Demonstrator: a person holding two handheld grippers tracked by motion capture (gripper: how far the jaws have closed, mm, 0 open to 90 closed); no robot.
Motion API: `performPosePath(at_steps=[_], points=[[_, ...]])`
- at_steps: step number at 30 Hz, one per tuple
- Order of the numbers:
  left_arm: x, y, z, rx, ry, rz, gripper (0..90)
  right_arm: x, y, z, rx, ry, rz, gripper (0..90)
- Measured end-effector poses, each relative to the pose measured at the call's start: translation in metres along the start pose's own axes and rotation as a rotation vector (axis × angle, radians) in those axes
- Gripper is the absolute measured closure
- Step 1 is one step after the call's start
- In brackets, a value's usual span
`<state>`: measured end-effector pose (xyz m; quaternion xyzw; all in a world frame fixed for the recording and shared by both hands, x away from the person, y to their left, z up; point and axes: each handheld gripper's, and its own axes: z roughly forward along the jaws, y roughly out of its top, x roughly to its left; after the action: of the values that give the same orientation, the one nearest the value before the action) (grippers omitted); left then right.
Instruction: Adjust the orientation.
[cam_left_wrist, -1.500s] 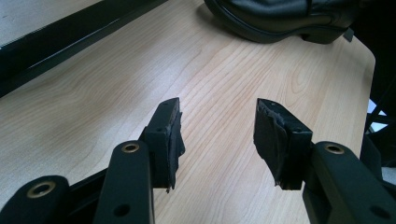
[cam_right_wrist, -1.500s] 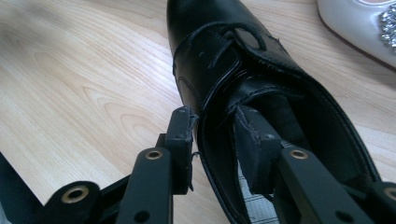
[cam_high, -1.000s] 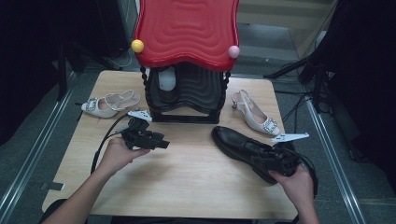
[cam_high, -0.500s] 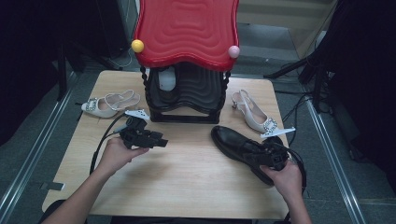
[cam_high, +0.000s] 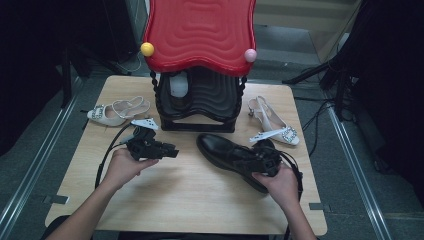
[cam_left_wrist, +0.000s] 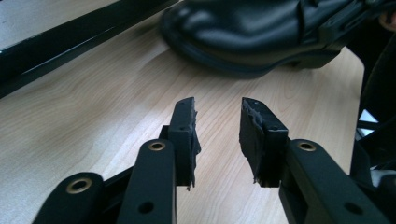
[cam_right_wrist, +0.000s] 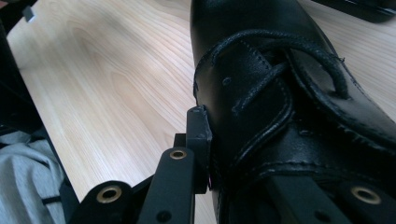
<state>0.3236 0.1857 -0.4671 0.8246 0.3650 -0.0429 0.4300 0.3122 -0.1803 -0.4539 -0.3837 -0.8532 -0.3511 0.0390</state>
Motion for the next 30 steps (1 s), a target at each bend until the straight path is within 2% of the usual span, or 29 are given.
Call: performPosePath(at_steps=[3, 7, 11, 14, 18, 20, 22, 26, 30], points=[[0.0, -0.002, 0.001, 0.008, 0.011, -0.004, 69.9, 0.01, 0.012, 0.015, 0.018, 0.015, -0.028, 83.1], [0.0, -0.004, 0.0, 0.004, 0.028, 0.0, 70.1, 0.022, 0.026, 0.033, 0.025, 0.035, -0.034, 83.0], [0.001, -0.005, 0.0, -0.008, 0.043, 0.001, 67.7, 0.03, 0.037, 0.049, 0.031, 0.035, -0.047, 82.8], [0.001, -0.006, 0.001, -0.007, 0.057, 0.007, 67.0, 0.035, 0.042, 0.063, 0.046, 0.038, -0.061, 82.7], [0.003, -0.007, 0.003, -0.005, 0.044, 0.001, 70.4, 0.038, 0.041, 0.078, 0.056, 0.048, -0.051, 82.7], [0.003, -0.007, 0.005, -0.004, 0.04, -0.005, 72.3, 0.04, 0.04, 0.079, 0.043, 0.032, -0.077, 81.9], [0.002, -0.008, 0.008, 0.003, 0.035, -0.008, 73.3, 0.038, 0.039, 0.079, 0.04, 0.043, -0.059, 80.3], [0.0, -0.008, 0.012, 0.01, 0.03, -0.002, 74.5, 0.039, 0.038, 0.076, 0.016, 0.03, -0.063, 73.6], [-0.001, -0.008, 0.013, -0.001, 0.028, -0.011, 76.2, 0.031, 0.033, 0.063, -0.019, 0.066, -0.04, 73.0]])
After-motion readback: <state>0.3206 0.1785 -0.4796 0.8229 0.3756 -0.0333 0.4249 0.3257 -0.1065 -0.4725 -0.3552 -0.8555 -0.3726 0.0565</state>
